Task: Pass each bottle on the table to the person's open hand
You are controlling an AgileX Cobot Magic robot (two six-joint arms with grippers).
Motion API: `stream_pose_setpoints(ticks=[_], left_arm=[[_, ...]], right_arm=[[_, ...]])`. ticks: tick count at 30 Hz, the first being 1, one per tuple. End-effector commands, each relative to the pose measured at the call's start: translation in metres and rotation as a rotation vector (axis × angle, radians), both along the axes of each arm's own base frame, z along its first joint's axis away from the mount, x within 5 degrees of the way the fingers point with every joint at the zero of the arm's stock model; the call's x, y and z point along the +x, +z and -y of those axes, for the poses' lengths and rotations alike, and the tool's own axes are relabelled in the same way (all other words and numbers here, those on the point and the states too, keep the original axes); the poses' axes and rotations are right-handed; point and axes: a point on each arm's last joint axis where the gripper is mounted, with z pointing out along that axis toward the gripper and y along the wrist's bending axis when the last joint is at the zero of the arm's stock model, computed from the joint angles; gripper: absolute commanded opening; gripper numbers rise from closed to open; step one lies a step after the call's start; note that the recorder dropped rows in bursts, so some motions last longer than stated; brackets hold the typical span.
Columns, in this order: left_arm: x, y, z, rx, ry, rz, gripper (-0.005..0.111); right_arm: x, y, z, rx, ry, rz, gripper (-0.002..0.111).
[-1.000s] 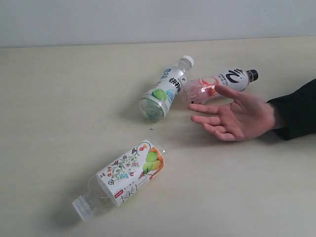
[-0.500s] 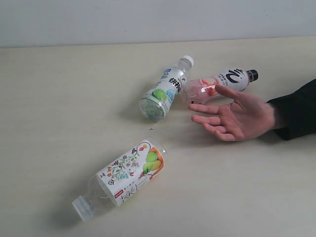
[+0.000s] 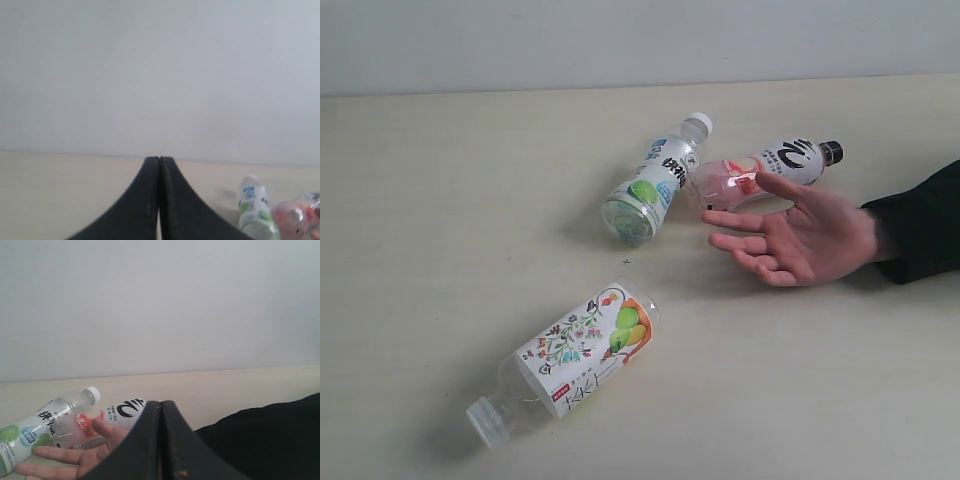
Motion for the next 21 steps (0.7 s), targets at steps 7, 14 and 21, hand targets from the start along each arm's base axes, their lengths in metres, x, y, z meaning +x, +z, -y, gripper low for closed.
stream_pose_setpoints(ticks=[7, 14, 21], left_arm=[[-0.006, 0.018, 0.005, -0.34, -0.14, 0.168, 0.0], [-0.009, 0.033, 0.01, -0.329, -0.219, 0.317, 0.0], [0.025, 0.072, 0.016, -0.301, -0.236, 0.238, 0.0]], right_arm=[[0.0, -0.001, 0.0, 0.003, -0.005, 0.01, 0.0], [0.0, -0.001, 0.0, 0.003, -0.005, 0.01, 0.0], [0.0, -0.001, 0.0, 0.003, -0.005, 0.01, 0.0]])
